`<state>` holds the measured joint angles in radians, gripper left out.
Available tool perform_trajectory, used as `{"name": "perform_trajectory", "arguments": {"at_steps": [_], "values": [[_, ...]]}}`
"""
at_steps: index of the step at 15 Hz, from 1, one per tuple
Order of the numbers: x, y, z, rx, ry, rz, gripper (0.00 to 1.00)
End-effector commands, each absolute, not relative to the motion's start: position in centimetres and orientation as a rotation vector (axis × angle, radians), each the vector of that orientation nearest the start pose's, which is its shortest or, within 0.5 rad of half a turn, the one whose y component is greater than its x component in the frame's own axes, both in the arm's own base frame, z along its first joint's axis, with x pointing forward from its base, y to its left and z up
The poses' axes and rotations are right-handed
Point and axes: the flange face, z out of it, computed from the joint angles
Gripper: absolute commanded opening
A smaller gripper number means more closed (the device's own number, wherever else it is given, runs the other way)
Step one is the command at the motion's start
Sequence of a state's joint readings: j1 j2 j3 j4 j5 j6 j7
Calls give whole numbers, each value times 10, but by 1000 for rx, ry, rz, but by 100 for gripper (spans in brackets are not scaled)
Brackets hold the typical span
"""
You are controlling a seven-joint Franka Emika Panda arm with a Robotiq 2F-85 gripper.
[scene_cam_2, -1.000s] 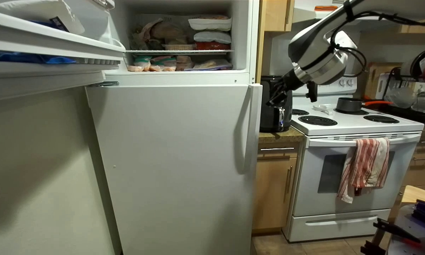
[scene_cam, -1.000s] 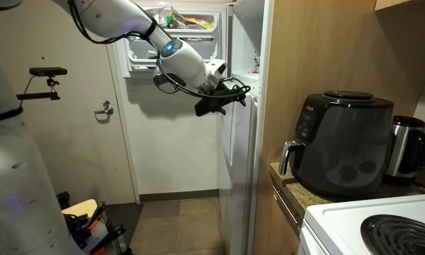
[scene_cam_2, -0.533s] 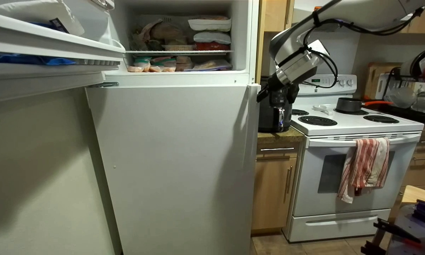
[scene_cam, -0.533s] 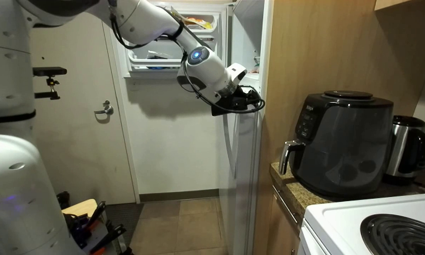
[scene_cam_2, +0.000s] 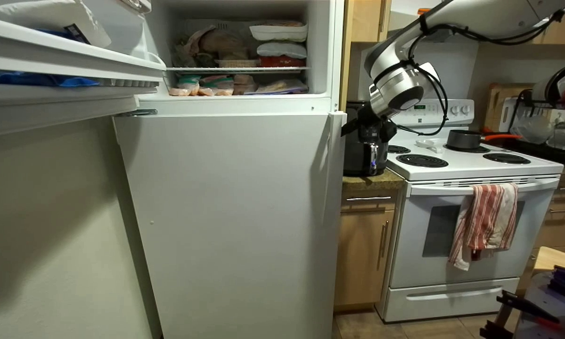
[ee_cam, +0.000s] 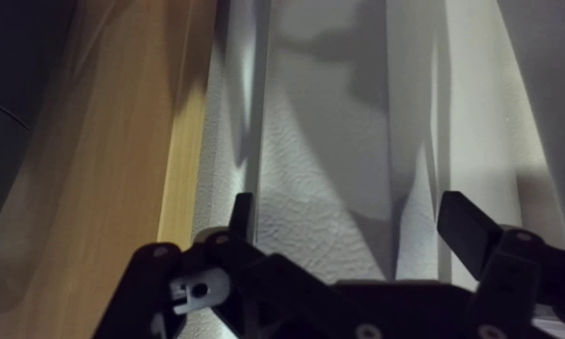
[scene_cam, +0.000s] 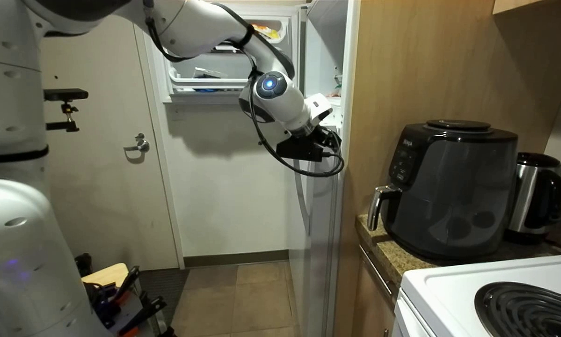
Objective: Open the fridge
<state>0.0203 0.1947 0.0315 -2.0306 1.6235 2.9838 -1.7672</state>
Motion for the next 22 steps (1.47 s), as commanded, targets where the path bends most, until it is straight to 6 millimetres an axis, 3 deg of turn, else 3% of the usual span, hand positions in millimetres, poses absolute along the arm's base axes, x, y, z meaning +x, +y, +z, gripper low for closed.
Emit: {"name": "perform_trajectory", "arguments": {"at_steps": [1, 8, 22], "values": [[581, 21, 378, -2543, -446, -1323, 100], [572, 39, 377, -2527, -455, -1350, 100], [492, 122, 379, -2502, -597, -1264, 100]]}}
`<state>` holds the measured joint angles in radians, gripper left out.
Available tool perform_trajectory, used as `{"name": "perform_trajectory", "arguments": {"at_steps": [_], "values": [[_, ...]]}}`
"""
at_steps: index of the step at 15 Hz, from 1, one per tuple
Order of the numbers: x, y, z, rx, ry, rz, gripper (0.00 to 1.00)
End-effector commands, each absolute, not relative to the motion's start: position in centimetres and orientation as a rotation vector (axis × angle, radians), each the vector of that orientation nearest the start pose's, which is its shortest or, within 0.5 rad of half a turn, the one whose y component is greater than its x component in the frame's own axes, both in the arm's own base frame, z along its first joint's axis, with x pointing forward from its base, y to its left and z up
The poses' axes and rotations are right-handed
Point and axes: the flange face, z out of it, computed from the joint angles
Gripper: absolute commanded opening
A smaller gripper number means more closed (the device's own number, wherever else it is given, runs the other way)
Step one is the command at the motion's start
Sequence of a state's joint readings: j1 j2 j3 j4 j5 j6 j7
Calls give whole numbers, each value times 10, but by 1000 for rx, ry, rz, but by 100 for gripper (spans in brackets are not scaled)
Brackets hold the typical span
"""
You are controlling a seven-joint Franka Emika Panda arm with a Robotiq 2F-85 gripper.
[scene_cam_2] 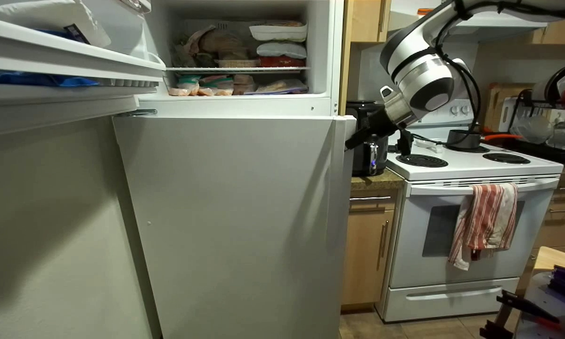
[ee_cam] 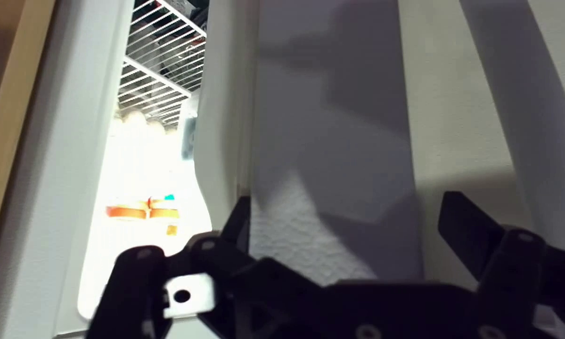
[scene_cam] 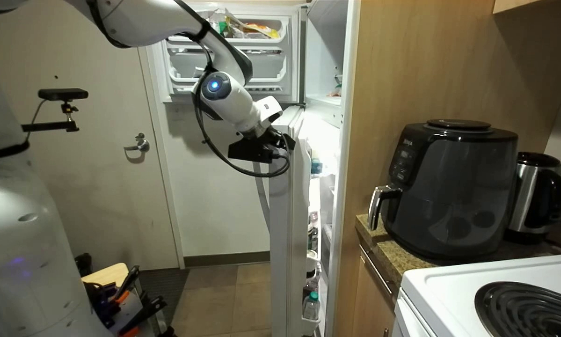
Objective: Open the fridge
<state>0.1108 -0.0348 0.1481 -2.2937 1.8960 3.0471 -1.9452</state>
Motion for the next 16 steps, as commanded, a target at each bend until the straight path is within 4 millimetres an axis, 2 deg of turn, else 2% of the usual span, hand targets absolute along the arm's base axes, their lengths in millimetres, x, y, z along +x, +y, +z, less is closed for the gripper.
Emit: {"name": "perform_trajectory", "arguments": {"at_steps": [1, 8, 16], "values": [[486, 130, 379, -2496, -616, -1254, 100], [448, 190, 369, -2412, -816, -1168, 100], [407, 260, 378, -2237, -1085, -1119, 100]]}}
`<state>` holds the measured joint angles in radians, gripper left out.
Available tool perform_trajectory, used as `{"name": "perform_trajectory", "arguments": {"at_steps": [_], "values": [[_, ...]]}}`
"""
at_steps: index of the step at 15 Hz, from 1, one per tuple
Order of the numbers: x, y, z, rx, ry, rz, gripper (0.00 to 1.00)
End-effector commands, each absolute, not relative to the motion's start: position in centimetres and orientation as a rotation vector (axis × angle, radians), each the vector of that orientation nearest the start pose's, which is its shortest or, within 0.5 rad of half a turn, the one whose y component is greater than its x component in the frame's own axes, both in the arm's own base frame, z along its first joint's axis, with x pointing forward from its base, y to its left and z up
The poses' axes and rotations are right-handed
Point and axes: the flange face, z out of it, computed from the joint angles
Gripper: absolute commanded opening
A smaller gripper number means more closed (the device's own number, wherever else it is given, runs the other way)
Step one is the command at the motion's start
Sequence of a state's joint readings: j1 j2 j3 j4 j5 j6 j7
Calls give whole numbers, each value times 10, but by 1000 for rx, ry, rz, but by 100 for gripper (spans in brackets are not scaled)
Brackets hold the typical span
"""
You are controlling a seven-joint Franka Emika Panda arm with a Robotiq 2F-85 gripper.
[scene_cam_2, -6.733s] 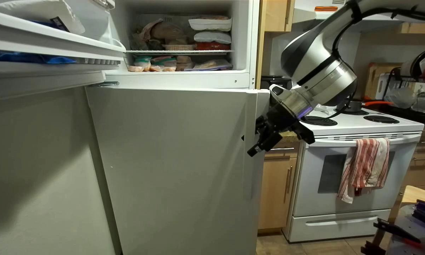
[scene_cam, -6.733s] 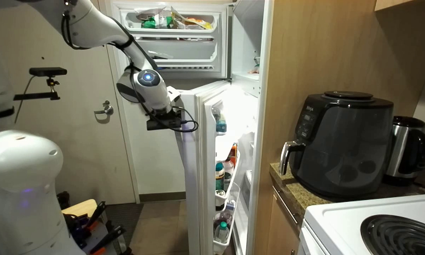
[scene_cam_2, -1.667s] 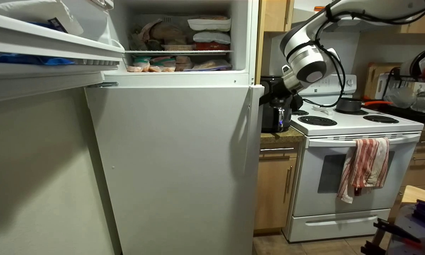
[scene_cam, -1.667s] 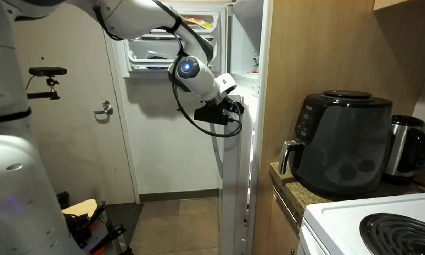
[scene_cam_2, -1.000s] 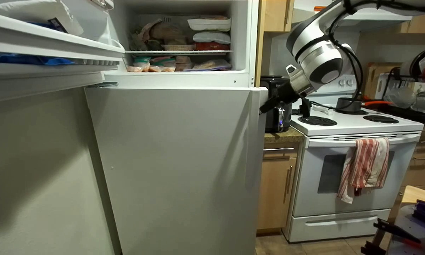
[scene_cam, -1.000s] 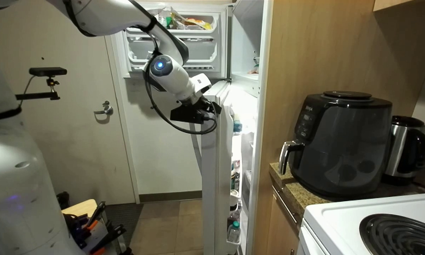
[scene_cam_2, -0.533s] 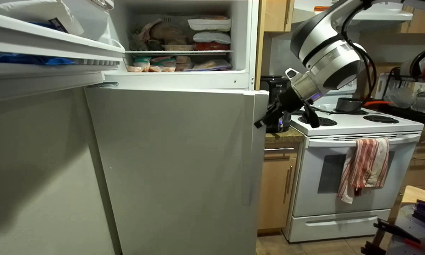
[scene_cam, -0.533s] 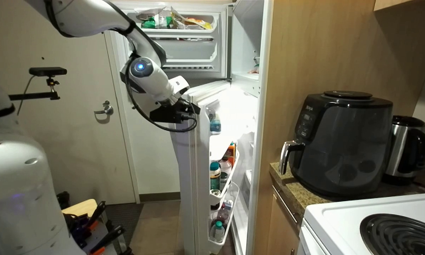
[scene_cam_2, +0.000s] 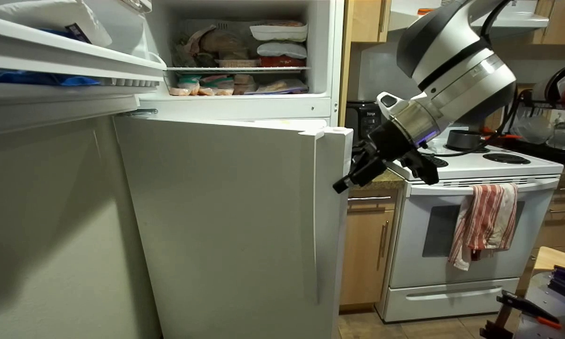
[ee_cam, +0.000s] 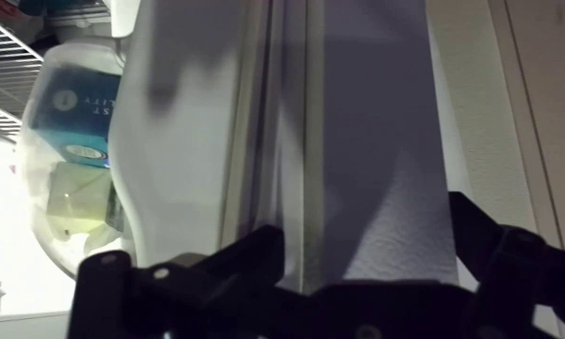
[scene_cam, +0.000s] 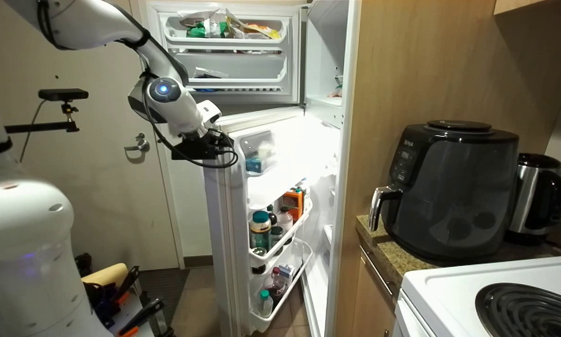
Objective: Open the fridge
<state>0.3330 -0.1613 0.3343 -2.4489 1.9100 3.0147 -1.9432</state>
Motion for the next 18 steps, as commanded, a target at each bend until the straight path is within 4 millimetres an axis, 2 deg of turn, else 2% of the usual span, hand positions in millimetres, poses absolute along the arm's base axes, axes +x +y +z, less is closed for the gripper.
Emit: {"name": "perform_trajectory", "arguments": {"at_steps": [1, 4, 9, 11, 18], "values": [[404, 269, 379, -2201, -1124, -1110, 100], [400, 300, 379, -2051, -1268, -1071, 100], [411, 348, 377, -1755, -1481, -983, 100], [411, 365, 382, -1684, -1532, -968, 100], [410, 434, 381, -1545, -1660, -975, 100]]}}
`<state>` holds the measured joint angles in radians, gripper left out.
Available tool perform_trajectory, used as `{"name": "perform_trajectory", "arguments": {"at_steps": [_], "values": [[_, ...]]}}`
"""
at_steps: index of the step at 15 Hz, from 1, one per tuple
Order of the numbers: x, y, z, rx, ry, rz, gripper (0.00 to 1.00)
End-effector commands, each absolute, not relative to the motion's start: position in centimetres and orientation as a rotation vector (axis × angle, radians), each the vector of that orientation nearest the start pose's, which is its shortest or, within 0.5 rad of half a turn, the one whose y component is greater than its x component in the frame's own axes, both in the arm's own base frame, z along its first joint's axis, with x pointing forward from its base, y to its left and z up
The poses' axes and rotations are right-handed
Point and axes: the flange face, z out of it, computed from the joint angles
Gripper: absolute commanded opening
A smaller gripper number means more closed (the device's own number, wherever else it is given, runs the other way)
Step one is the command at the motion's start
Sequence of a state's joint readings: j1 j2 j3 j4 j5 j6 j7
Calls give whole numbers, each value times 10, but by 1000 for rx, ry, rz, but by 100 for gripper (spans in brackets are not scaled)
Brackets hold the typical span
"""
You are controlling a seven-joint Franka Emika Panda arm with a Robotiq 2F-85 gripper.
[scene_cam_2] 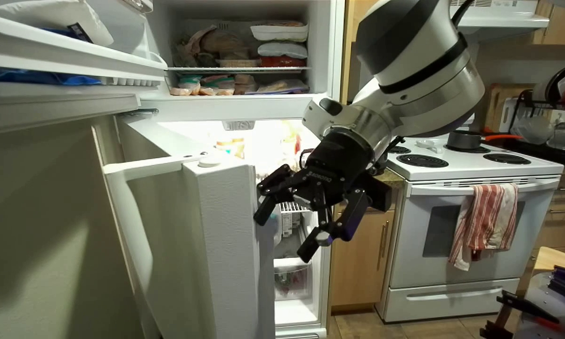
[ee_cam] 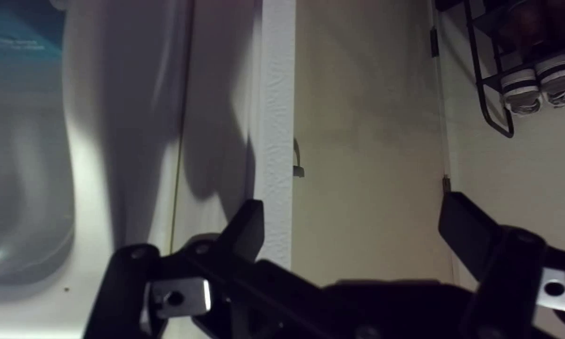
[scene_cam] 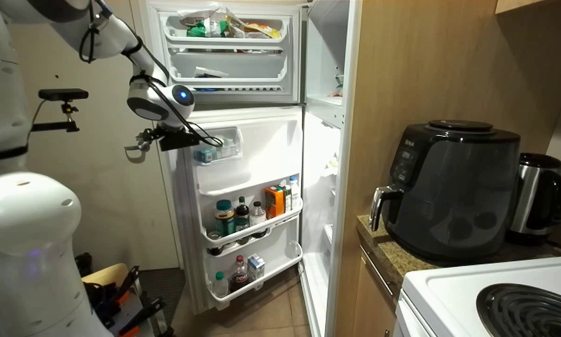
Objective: Open the fridge
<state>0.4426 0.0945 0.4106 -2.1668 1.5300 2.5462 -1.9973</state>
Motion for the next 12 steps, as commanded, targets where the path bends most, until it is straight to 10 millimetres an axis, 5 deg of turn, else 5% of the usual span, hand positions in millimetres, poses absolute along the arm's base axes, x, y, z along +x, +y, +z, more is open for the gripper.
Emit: {"name": "perform_trajectory", "arguments": {"at_steps": [1, 5, 12], "values": [[410, 440, 383, -1525, -1667, -984, 100], [410, 454, 390, -1461, -1676, -1017, 100], [411, 446, 409, -1440, -1615, -1101, 100]]}}
